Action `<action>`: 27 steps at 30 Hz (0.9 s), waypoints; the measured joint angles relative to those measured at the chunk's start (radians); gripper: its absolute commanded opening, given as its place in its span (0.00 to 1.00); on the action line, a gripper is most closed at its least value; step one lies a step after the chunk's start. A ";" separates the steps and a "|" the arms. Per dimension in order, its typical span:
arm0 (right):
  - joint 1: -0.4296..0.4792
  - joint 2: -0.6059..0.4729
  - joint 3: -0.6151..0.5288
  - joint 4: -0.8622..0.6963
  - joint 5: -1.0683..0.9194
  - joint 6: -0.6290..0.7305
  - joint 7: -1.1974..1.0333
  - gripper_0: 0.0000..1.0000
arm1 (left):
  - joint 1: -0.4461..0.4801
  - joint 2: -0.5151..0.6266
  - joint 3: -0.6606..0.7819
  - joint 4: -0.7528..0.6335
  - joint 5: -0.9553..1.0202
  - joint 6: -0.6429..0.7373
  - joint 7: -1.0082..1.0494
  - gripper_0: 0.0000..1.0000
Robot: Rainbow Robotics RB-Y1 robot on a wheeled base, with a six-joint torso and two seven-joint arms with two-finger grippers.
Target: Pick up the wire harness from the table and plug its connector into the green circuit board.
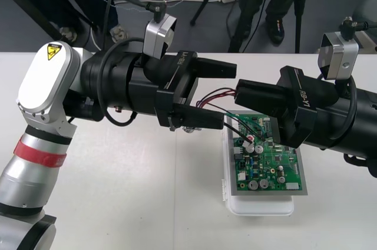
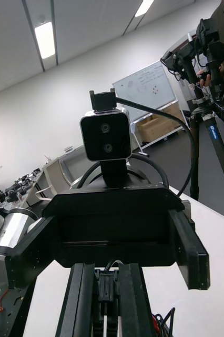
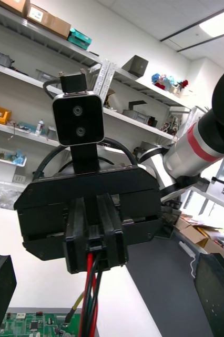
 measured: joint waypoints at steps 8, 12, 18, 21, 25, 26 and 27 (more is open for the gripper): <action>0.001 0.018 0.000 0.000 0.000 0.000 0.000 0.00 | 0.000 0.020 -0.005 0.000 0.001 0.010 0.000 1.00; 0.002 0.021 0.000 0.000 0.000 0.000 0.000 0.00 | -0.001 0.023 -0.011 0.000 0.004 0.011 0.000 1.00; 0.002 0.021 0.000 0.000 0.000 0.000 0.000 0.00 | -0.007 0.023 -0.014 0.000 0.011 0.012 0.000 1.00; 0.002 0.022 0.000 0.000 0.000 0.000 0.000 0.00 | -0.008 0.023 -0.014 0.000 0.020 0.014 0.000 0.84; 0.002 0.024 0.000 -0.002 0.000 0.000 0.000 0.00 | -0.008 0.023 -0.017 0.000 0.030 0.022 0.000 0.64; 0.002 0.024 0.000 -0.002 0.000 0.000 0.000 0.00 | -0.008 0.023 -0.018 0.000 0.032 0.025 0.000 0.61; 0.002 0.024 0.000 -0.003 0.000 0.000 0.000 0.00 | -0.008 0.023 -0.021 0.000 0.033 0.027 0.000 0.60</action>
